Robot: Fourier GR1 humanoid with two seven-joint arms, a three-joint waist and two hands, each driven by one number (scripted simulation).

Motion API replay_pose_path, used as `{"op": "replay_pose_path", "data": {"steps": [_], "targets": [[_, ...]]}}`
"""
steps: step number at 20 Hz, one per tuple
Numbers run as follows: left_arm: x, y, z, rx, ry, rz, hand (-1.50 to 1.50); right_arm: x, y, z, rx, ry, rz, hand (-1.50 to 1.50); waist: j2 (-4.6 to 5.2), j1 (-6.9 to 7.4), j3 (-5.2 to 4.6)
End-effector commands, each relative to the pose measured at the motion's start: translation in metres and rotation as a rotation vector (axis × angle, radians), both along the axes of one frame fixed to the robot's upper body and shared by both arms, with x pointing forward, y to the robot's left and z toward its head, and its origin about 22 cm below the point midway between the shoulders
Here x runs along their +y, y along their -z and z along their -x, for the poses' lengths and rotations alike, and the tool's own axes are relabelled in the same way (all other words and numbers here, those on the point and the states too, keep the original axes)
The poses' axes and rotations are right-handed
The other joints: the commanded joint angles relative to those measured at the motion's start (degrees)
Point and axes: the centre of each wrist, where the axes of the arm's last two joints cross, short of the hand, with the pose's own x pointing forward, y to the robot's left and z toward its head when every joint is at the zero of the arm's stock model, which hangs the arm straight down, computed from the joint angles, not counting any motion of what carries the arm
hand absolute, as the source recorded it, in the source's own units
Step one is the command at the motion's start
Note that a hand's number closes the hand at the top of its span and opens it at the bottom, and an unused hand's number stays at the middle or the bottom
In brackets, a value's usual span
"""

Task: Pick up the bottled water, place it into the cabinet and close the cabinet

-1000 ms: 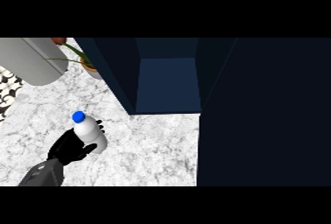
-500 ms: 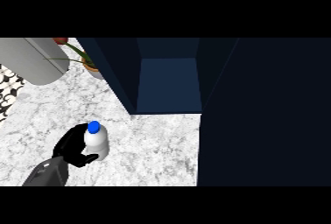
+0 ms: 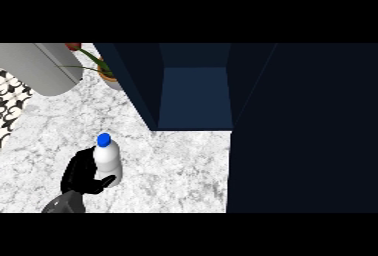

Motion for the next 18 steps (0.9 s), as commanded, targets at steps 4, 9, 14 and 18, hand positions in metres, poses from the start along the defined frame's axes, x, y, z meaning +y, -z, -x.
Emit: {"op": "replay_pose_path", "data": {"steps": [4,9,14,18], "targets": [[-0.023,0.011,0.013,-0.112,-0.058,0.123,1.50,0.004,-0.005,-0.014,-0.006,-0.021,0.008,-1.50,-0.01,0.31,0.03],[-0.025,-0.004,0.006,-0.109,-0.036,0.141,1.50,-0.002,0.006,0.000,0.011,-0.008,0.000,-1.50,-0.23,0.47,0.11],[-0.032,-0.034,0.002,-0.099,0.023,0.117,1.50,0.007,-0.014,0.007,-0.017,-0.011,-0.006,-1.50,-0.32,0.66,0.12],[-0.045,-0.065,-0.005,-0.088,0.063,0.073,1.50,0.007,0.007,-0.004,-0.014,-0.020,-0.023,-1.50,-0.32,0.74,0.15]]}}
